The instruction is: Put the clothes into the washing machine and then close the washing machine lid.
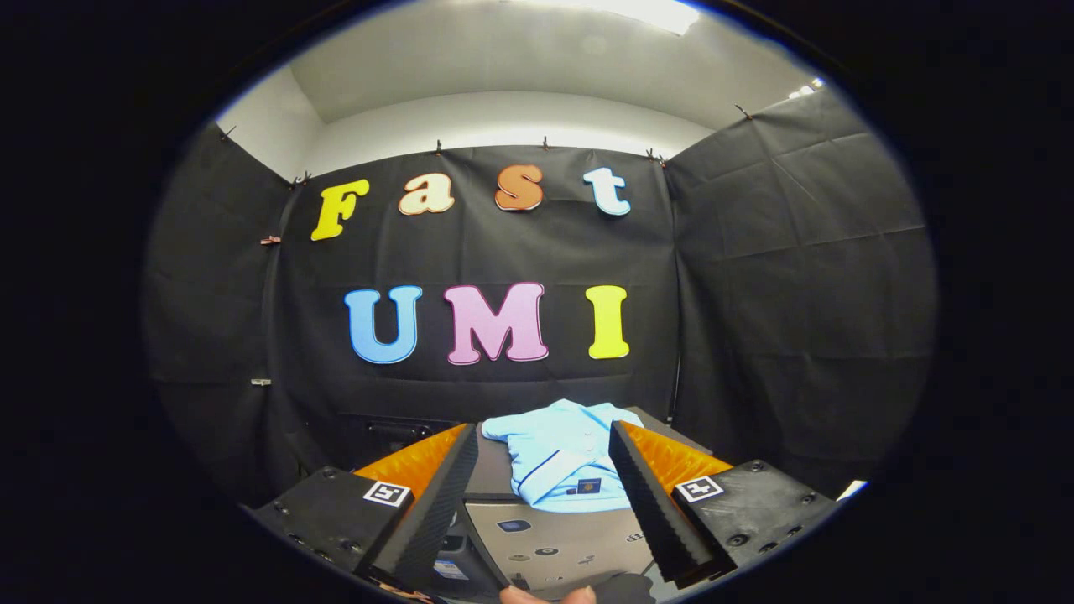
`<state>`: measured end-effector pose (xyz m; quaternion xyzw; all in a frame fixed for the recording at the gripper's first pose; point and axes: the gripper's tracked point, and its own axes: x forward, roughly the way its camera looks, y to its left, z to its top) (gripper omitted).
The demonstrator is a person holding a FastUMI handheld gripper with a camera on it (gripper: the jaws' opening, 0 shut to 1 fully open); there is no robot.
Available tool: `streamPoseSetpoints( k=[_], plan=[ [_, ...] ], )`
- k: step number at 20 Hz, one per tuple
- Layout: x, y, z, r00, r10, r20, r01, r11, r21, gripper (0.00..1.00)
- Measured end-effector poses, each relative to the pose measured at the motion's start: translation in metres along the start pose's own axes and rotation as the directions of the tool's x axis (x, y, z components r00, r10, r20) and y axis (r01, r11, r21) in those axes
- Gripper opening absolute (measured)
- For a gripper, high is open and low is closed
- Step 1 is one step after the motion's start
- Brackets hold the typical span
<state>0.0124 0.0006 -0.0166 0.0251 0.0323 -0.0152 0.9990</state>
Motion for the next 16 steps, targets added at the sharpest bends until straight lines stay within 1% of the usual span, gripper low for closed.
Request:
streamPoseSetpoints(
  k=[5, 16],
  plan=[
    [0.002, 0.000, 0.006, 1.000, -0.028, 0.013, 0.028, 0.999, -0.017, 0.99],
    [-0.001, 0.011, 0.008, 1.000, 0.002, 0.015, -0.001, 0.999, -0.048, 0.98]
  ],
)
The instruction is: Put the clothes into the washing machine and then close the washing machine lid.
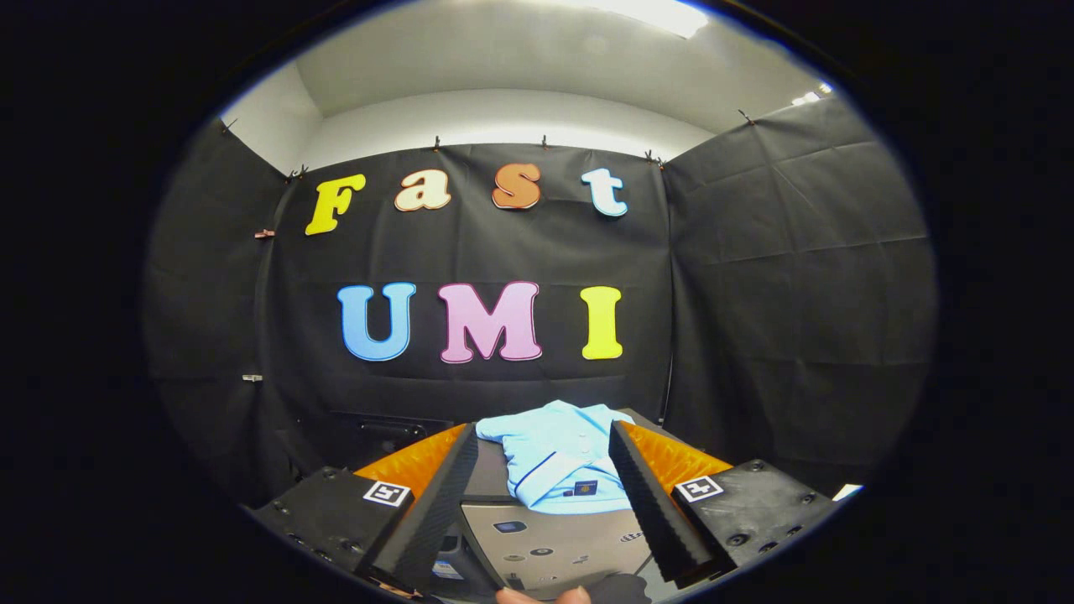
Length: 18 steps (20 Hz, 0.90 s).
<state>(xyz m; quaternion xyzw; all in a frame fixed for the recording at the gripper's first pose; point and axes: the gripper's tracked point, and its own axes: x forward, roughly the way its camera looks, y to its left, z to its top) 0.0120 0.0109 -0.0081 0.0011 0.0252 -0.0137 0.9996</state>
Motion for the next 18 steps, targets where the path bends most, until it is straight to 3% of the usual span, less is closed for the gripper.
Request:
streamPoseSetpoints(
  k=[10, 18],
  plan=[
    [0.011, 0.006, -0.003, 1.000, 0.027, -0.001, -0.027, 0.999, 0.023, 0.99],
    [0.103, -0.009, -0.003, 0.993, 0.051, -0.110, -0.049, 0.999, 0.016, 0.99]
  ],
)
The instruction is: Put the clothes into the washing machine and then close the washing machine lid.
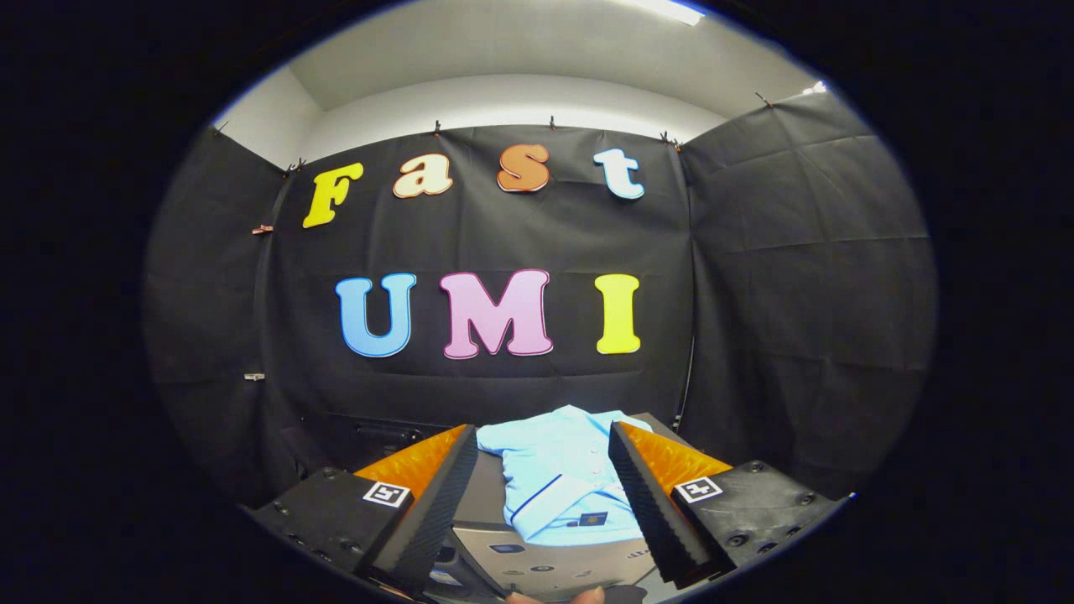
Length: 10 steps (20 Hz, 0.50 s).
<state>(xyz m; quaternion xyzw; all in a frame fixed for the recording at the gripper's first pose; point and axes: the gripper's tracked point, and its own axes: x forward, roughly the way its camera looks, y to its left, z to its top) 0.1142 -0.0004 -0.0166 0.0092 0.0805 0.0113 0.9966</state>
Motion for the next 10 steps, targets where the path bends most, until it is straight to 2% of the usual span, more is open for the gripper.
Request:
streamPoseSetpoints(
  k=[5, 10],
  plan=[
    [0.091, -0.024, -0.042, 0.977, 0.033, -0.210, -0.041, 0.999, -0.034, 0.99],
    [0.191, -0.058, -0.112, 0.904, 0.023, -0.426, -0.029, 1.000, -0.008, 0.99]
  ],
)
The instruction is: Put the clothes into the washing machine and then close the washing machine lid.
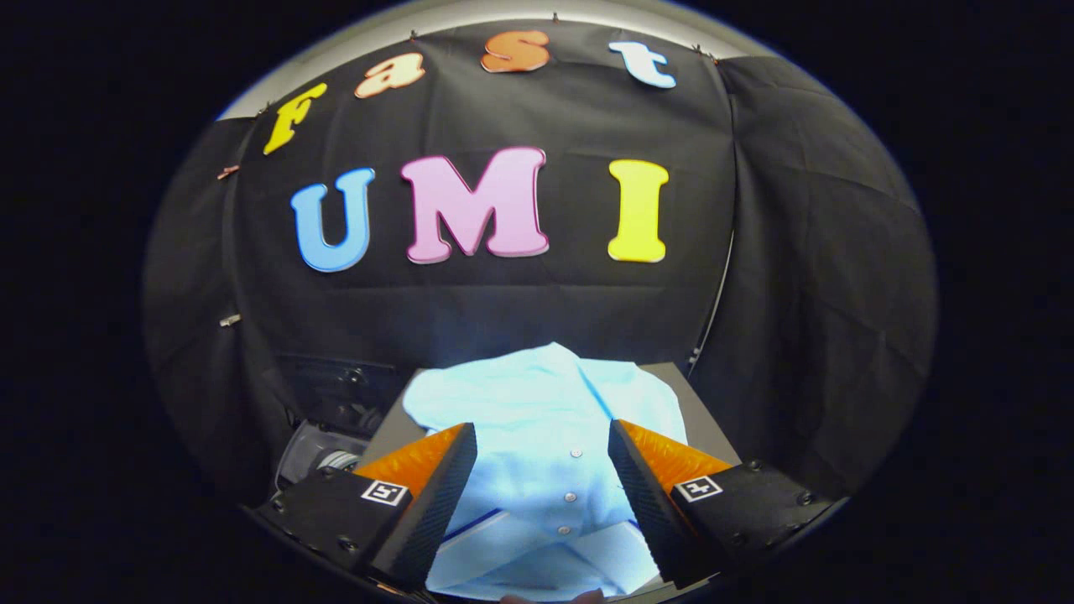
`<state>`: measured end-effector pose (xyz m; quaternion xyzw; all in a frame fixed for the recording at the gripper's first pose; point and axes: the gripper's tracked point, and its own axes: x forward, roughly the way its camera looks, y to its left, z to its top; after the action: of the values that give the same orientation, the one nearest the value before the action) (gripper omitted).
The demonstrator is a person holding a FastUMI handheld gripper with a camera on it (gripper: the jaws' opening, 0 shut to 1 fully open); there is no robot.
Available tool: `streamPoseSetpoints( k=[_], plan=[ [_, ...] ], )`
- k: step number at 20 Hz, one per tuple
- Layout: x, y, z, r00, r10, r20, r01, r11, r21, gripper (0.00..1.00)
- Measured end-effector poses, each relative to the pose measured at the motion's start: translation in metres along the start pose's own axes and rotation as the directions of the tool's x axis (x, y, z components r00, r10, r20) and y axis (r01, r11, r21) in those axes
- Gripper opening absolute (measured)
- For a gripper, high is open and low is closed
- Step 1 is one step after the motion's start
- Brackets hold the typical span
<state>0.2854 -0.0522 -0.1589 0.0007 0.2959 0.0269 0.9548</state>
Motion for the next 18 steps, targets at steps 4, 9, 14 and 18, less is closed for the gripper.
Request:
streamPoseSetpoints(
  k=[4, 9, 14, 18],
  plan=[
    [0.063, -0.010, -0.024, 0.990, -0.001, -0.139, 0.001, 1.000, 0.001, 0.99],
    [0.080, -0.007, -0.041, 0.978, 0.012, -0.209, -0.019, 0.999, -0.031, 0.91],
    [0.078, -0.001, -0.035, 0.974, 0.124, -0.190, -0.093, 0.982, 0.163, 0.25],
    [0.065, -0.011, -0.010, 0.988, 0.081, -0.134, -0.045, 0.967, 0.250, 0.10]
  ],
)
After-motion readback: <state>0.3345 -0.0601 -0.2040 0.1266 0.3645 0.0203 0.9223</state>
